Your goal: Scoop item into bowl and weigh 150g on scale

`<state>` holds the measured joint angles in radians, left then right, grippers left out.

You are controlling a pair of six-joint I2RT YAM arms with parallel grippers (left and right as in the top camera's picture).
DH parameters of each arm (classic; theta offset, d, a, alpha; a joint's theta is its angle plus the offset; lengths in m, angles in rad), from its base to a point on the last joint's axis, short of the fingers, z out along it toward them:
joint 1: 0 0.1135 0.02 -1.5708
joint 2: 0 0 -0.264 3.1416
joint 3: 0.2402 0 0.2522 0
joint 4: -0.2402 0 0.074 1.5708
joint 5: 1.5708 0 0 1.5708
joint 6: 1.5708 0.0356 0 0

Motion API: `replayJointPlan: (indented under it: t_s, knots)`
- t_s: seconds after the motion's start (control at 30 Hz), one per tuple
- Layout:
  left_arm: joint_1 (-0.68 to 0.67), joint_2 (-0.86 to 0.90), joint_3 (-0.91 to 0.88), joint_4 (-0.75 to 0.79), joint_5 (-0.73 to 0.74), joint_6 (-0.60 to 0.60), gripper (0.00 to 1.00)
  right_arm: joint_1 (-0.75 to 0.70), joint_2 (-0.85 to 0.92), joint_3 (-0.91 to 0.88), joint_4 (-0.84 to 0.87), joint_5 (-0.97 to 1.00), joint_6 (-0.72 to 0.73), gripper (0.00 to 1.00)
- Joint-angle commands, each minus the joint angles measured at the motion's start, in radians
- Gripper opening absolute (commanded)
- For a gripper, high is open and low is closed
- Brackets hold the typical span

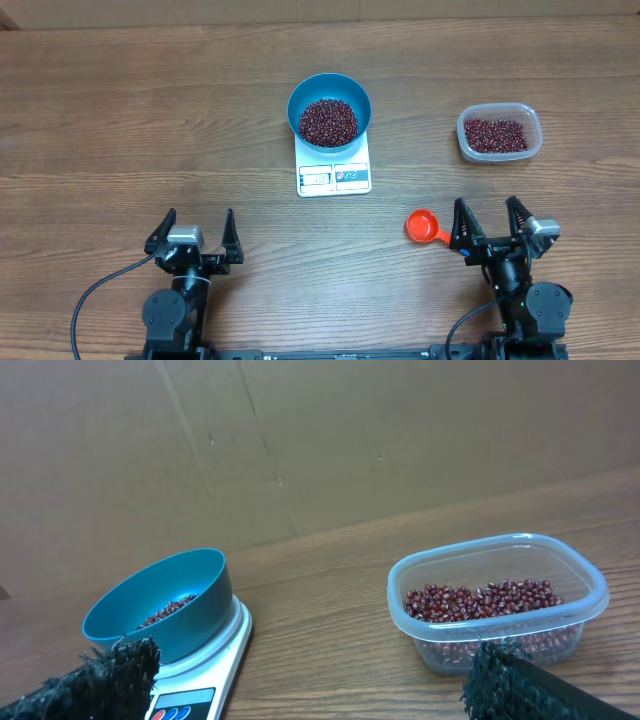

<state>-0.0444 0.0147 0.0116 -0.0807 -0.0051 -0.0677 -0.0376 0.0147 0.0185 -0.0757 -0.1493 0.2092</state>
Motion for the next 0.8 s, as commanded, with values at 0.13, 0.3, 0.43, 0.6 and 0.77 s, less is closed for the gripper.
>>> replayJointPlan:
  t_s: [0.13,0.3,0.43,0.6,0.77]
  knots:
    - [-0.005,-0.011,-0.006,0.004,-0.014,0.023,1.00,0.006,-0.012,-0.011,0.004,0.011,-0.002,1.00]
    - [-0.005,-0.011,-0.007,0.004,-0.014,0.023,1.00,0.006,-0.012,-0.010,0.003,0.019,-0.016,1.00]
    - [-0.005,-0.011,-0.007,0.004,-0.014,0.023,1.00,0.005,-0.012,-0.010,0.003,0.014,-0.109,1.00]
    - [-0.005,-0.011,-0.006,0.004,-0.014,0.023,1.00,0.004,-0.012,-0.010,0.003,0.017,-0.139,1.00]
    - [-0.005,-0.011,-0.006,0.004,-0.013,0.023,1.00,0.004,-0.012,-0.010,0.004,0.018,-0.139,1.00]
